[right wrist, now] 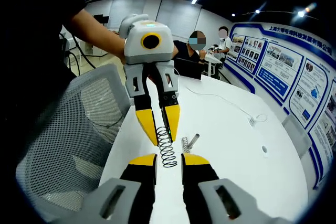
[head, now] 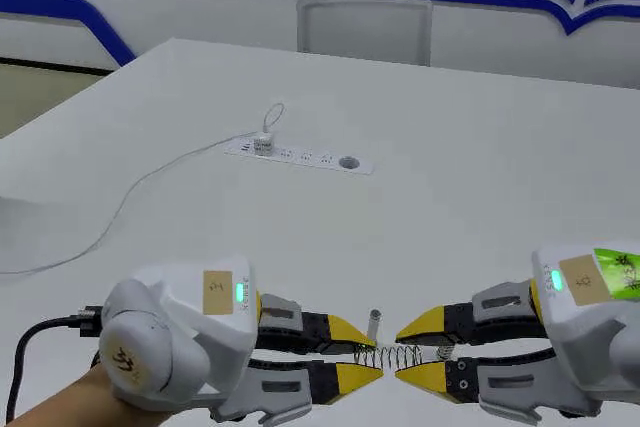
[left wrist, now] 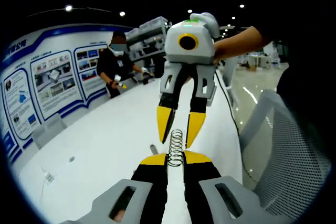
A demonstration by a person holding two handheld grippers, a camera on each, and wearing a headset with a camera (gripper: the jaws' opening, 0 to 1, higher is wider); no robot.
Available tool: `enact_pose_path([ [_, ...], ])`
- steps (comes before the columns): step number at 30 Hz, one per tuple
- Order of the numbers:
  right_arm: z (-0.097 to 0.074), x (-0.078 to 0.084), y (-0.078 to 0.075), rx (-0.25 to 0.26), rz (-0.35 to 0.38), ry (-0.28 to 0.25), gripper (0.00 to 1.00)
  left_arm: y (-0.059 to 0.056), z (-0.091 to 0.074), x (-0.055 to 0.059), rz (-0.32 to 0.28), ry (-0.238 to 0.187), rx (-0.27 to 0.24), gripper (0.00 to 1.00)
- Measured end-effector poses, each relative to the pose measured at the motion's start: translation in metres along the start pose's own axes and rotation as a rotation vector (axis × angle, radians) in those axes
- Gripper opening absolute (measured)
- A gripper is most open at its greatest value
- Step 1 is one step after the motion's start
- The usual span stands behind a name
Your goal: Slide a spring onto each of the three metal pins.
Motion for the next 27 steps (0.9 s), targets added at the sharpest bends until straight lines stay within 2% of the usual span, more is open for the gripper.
enact_pose_path([
  [4, 0.000, 0.004, 0.001, -0.005, 0.001, 0.005, 0.20, 0.004, -0.002, -0.004, 0.003, -0.003, 0.006, 0.09],
  [8, -0.003, 0.005, -0.002, 0.012, 0.040, -0.060, 0.12, 0.005, -0.003, -0.005, 0.005, -0.001, 0.019, 0.09],
  [9, -0.004, 0.006, -0.003, 0.014, 0.051, -0.069, 0.11, 0.005, -0.003, -0.006, -0.009, -0.005, 0.021, 0.09],
  [13, -0.010, 0.004, -0.003, 0.002, 0.098, -0.129, 0.11, 0.007, -0.003, -0.008, -0.005, -0.014, 0.022, 0.10],
  [22, -0.013, 0.001, -0.005, -0.010, 0.142, -0.150, 0.12, 0.005, 0.003, -0.006, 0.009, -0.002, 0.017, 0.09],
  [27, -0.015, -0.004, -0.005, -0.030, 0.165, -0.201, 0.12, 0.005, 0.001, -0.006, 0.011, -0.004, 0.008, 0.09],
])
Point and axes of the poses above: the centre of the closed fingertips' face, and the gripper's own axes: z roughly forward along the fingers, y roughly to its left, x roughly out of its underside, the point moved 10 cm from there along -z, roughly backward along the fingers, and after that the axes turned 7 degrees about -x, right-handed, at the moved point
